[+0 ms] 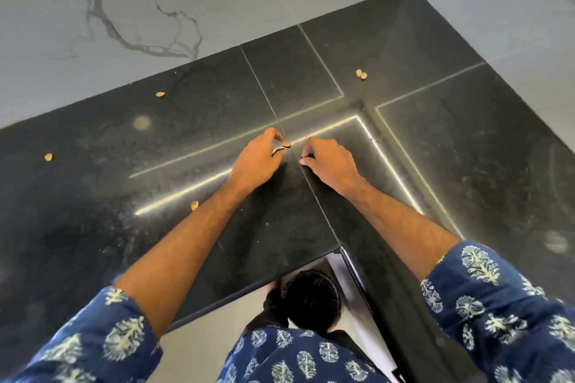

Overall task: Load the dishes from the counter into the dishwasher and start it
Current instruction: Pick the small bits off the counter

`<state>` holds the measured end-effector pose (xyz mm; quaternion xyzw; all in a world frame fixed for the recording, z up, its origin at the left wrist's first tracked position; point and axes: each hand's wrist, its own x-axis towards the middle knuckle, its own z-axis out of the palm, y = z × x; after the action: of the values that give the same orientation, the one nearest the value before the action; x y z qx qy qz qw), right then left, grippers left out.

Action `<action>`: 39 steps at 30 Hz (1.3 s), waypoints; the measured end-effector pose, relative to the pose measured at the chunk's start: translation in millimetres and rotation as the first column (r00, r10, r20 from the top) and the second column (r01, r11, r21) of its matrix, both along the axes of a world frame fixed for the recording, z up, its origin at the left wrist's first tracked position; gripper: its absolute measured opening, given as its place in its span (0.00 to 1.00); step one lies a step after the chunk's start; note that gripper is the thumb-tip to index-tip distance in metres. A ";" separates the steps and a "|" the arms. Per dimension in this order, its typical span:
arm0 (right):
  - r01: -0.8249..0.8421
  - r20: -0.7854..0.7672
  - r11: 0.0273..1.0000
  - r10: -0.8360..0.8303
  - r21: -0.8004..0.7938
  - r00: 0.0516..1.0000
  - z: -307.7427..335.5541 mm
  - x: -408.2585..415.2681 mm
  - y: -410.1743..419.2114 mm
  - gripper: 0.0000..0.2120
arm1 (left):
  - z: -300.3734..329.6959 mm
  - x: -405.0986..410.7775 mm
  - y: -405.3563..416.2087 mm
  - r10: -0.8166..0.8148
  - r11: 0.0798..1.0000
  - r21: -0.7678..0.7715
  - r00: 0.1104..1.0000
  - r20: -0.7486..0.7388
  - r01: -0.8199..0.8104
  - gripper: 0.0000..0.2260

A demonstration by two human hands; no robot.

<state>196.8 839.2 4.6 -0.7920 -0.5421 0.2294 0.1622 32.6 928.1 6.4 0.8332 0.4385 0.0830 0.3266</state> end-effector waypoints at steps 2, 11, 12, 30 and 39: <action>0.009 0.017 1.000 -0.009 -0.016 1.000 0.0 3.3 1.6 0.08 | 1.9 10.5 13.0 -0.047 0.996 0.069 0.998 -0.038 0.050 0.14; 0.067 0.009 0.995 -0.066 -0.070 0.998 -5.4 -2.3 0.8 0.10 | -11.0 21.4 51.9 -0.248 0.968 0.009 0.957 -0.151 0.252 0.07; 0.059 0.003 0.995 -0.058 -0.086 0.998 -6.1 -1.7 1.7 0.11 | -10.9 22.2 52.2 -0.274 0.960 0.007 0.947 -0.168 0.279 0.06; 0.033 -0.224 0.994 -0.056 -0.109 0.973 3.8 4.2 -5.1 0.13 | 2.1 53.0 36.5 0.439 0.594 -0.801 0.802 0.405 0.080 0.11; 0.584 -0.915 0.766 -0.013 -0.268 -0.402 33.2 74.6 -12.4 0.09 | 14.1 118.9 70.4 0.465 0.526 -0.850 0.845 0.263 -0.024 0.14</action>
<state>271.4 826.8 37.7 -0.3556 0.0358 0.5950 0.7199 151.4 998.5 20.5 0.4651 0.4510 0.1111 0.7536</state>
